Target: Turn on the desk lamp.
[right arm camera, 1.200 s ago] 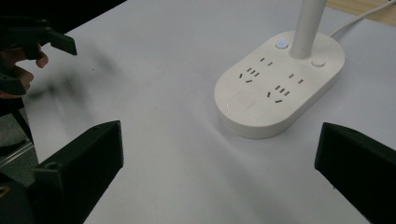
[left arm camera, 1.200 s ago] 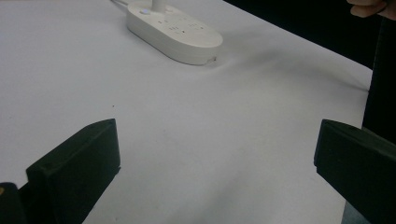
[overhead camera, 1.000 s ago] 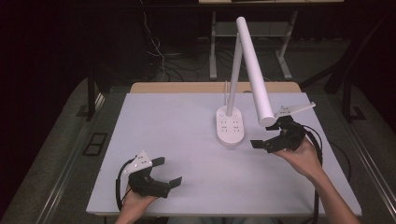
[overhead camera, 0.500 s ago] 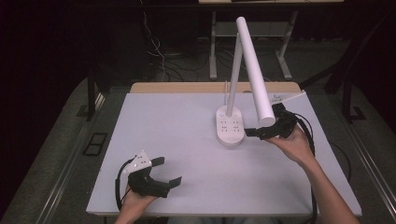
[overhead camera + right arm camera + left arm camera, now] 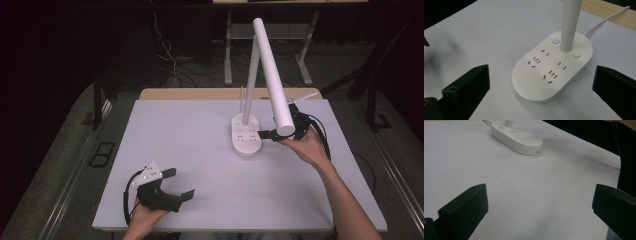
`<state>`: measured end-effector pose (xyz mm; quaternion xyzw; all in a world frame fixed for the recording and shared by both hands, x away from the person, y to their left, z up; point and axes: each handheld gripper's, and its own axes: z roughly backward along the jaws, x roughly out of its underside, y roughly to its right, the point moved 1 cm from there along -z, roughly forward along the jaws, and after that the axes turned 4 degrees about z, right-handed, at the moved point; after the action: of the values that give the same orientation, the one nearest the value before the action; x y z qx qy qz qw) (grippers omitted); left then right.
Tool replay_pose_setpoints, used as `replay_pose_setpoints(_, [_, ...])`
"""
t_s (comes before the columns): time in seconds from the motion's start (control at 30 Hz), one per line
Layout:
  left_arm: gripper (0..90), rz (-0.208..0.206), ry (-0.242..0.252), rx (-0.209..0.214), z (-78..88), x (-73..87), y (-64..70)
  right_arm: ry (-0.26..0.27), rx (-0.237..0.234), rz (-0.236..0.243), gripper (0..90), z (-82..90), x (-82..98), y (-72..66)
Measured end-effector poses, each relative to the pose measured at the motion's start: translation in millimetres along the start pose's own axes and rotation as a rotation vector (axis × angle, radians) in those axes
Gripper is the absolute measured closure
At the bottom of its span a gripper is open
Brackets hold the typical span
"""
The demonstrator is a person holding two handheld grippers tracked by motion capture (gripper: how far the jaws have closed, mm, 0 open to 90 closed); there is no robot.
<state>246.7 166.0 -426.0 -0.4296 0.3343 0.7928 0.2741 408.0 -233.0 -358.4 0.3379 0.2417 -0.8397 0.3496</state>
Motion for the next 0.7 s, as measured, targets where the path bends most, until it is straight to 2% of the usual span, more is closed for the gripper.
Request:
replay_pose_setpoints(0.27, [0.0, 0.002, 0.004, -0.004, 0.6, 0.0, -0.3, -0.009, 0.005, -0.02, 1.0, -15.1, -3.7, 13.6])
replay_pose_setpoints(0.7, [0.0, 0.0, 0.003, -0.001, 0.8, -0.1, -0.5, 0.009, 0.001, -0.053, 1.0, -37.8, -13.2, 33.6])
